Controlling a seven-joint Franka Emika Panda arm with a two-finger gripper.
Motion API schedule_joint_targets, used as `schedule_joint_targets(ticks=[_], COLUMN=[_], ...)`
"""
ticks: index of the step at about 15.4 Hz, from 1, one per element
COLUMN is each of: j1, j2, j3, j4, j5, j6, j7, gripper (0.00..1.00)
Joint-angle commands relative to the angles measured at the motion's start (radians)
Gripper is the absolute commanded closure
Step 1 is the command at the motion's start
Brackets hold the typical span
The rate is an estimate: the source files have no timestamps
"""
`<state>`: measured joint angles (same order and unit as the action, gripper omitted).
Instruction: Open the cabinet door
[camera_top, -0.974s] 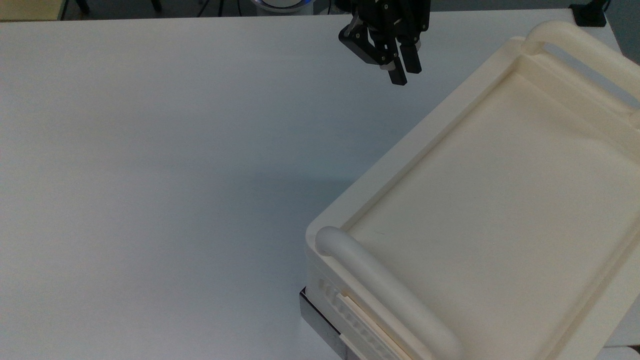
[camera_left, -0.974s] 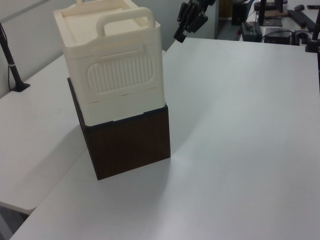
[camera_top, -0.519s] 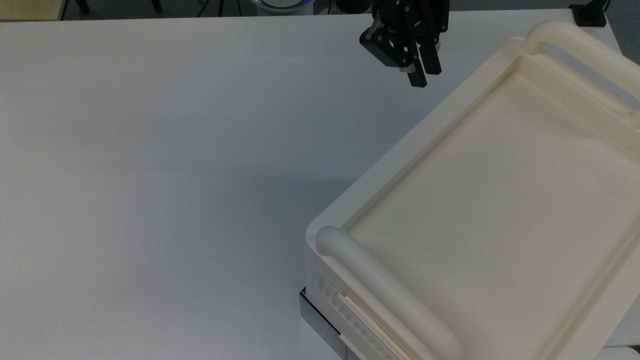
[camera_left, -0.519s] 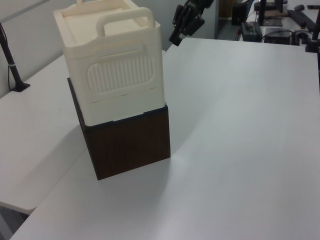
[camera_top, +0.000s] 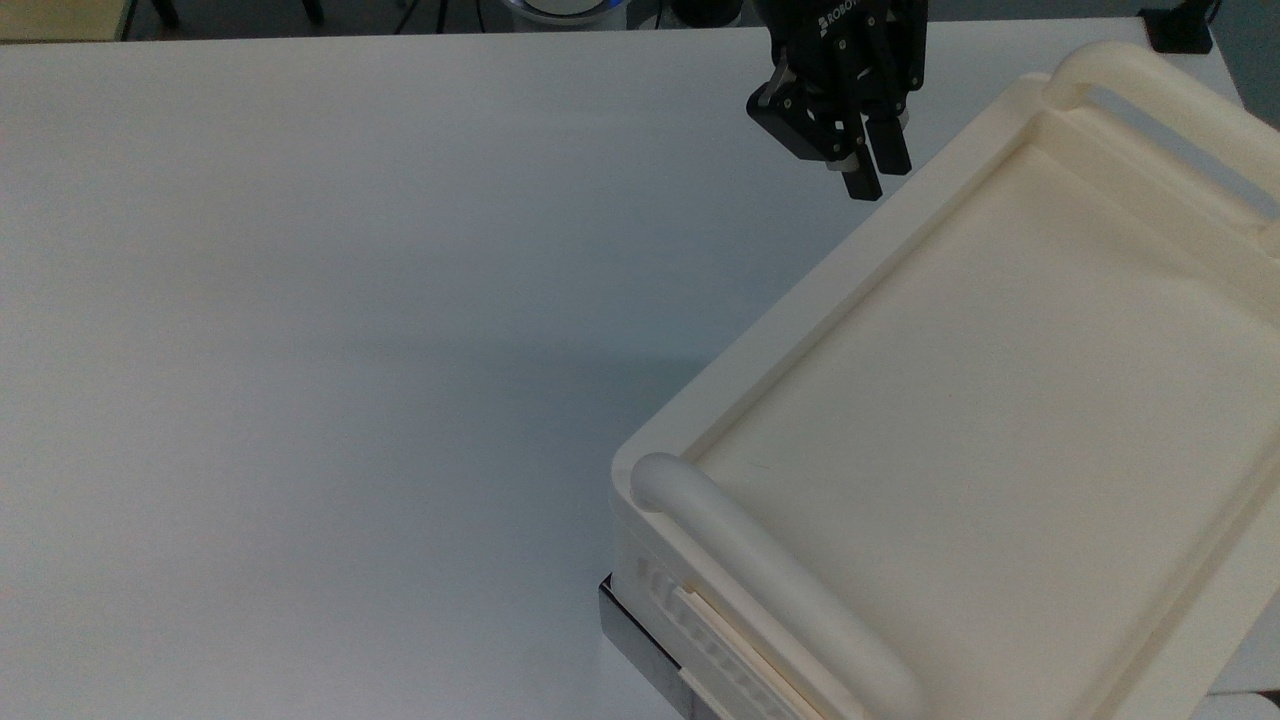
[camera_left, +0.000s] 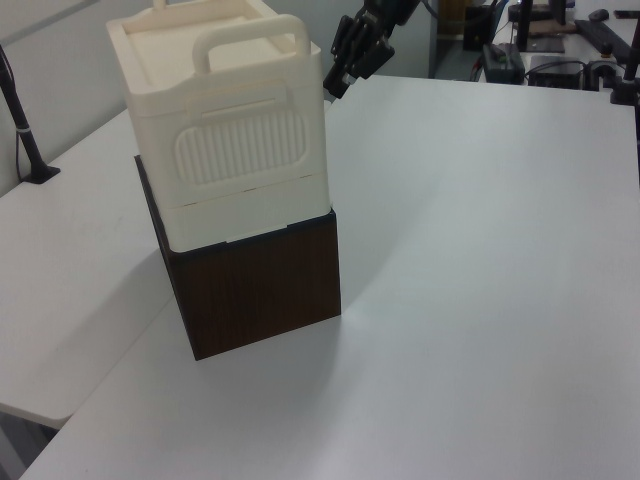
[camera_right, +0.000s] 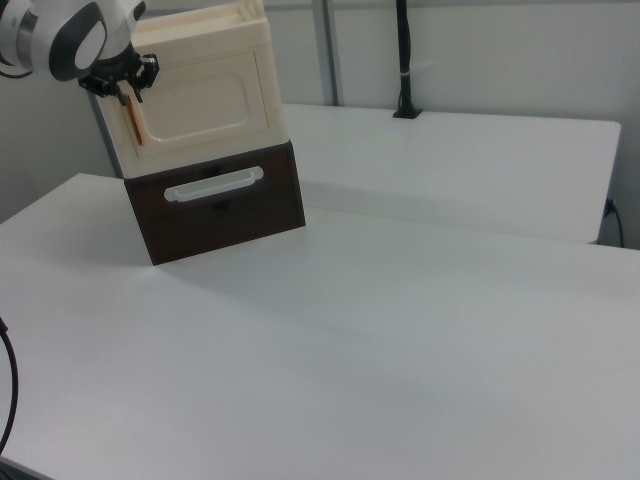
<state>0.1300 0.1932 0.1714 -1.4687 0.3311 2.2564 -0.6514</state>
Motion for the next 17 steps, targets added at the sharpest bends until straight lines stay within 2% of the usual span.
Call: schedule_joint_targets(ticks=[1,7,10,13,15,16,17], j1=[0.02,0.03,0.03,0.03,0.03,0.03,0.03], j2=[0.015,0.035,0.048,0.051,0.051,0.049,0.049], j3=[0.0,0.002,0.023,0.023,0.028,0.031,0.031], j4=[0.013,0.01,0.008,0.005,0.005,0.005,0.005], j5=[-0.015,-0.047,-0.07,-0.095,-0.096,-0.096,-0.098], j6=[0.02,0.084,0.103,0.106,0.106,0.106,0.106], j7=[0.021,0.05,0.056,0.062,0.064,0.065,0.072], gripper=[0.72,0.72,0.74,0.81,0.9,1.0,1.0])
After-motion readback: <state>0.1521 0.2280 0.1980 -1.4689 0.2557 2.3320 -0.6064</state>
